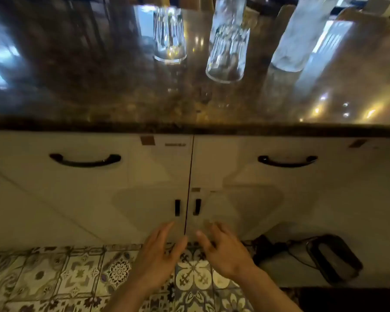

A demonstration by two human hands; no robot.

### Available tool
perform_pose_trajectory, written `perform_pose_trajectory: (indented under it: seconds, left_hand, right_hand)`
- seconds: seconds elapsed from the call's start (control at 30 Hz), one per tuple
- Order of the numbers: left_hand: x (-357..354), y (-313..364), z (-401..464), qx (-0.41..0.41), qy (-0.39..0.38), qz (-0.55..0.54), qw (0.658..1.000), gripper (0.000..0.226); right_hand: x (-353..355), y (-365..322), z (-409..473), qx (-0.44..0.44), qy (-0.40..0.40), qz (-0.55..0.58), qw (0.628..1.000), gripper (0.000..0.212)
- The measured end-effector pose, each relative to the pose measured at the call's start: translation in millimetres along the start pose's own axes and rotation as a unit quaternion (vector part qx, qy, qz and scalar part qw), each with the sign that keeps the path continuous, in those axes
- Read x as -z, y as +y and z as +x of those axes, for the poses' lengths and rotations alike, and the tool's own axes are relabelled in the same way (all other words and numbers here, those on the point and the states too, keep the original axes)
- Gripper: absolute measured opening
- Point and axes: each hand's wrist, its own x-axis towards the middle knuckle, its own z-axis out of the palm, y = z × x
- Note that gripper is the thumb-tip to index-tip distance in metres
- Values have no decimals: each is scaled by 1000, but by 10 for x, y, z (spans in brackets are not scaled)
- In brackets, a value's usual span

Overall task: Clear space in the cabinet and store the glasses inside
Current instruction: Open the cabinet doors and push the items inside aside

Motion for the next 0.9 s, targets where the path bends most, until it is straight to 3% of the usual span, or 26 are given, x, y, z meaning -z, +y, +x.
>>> perform_pose_trajectory:
  seconds: [0.07, 0.17, 0.3, 0.37, 0.4, 0.5, 0.63, 0.77, 0.9]
  left_hand:
    - [-154, -92, 167, 14, 10, -86, 996, 92]
    - [-335, -178, 476, 42, 33, -196, 979, 101]
    - [-510, -205, 710, 24, 35, -279, 959, 106]
    - [-553, -171, 735, 7, 28, -295, 955, 107]
    - [-565, -194, 732, 2, 27, -298, 954, 101]
    - [-541, -265, 719, -10, 25, -282, 959, 81]
    - [-487, -381, 612, -22, 3, -248, 968, 85]
    - [-514, -530, 357, -34, 0, -233, 972, 86]
    - [-520, -702, 4, -46, 7, -215, 975, 74]
  right_hand:
    - [-167, 45, 197, -26, 37, 109, 993, 79]
    - [-293, 43, 465, -63, 59, 291, 953, 89]
    - [-468, 20, 677, -46, 76, 390, 917, 96]
    - [-522, 1, 700, -27, 81, 407, 910, 85]
    - [-563, -20, 687, -28, 83, 412, 907, 75]
    - [-584, 13, 659, -63, 82, 421, 901, 71]
    - [-590, 75, 549, -73, 79, 406, 907, 55]
    - [-704, 131, 316, -66, 105, 388, 913, 52]
    - [-854, 278, -28, -47, 129, 368, 919, 26]
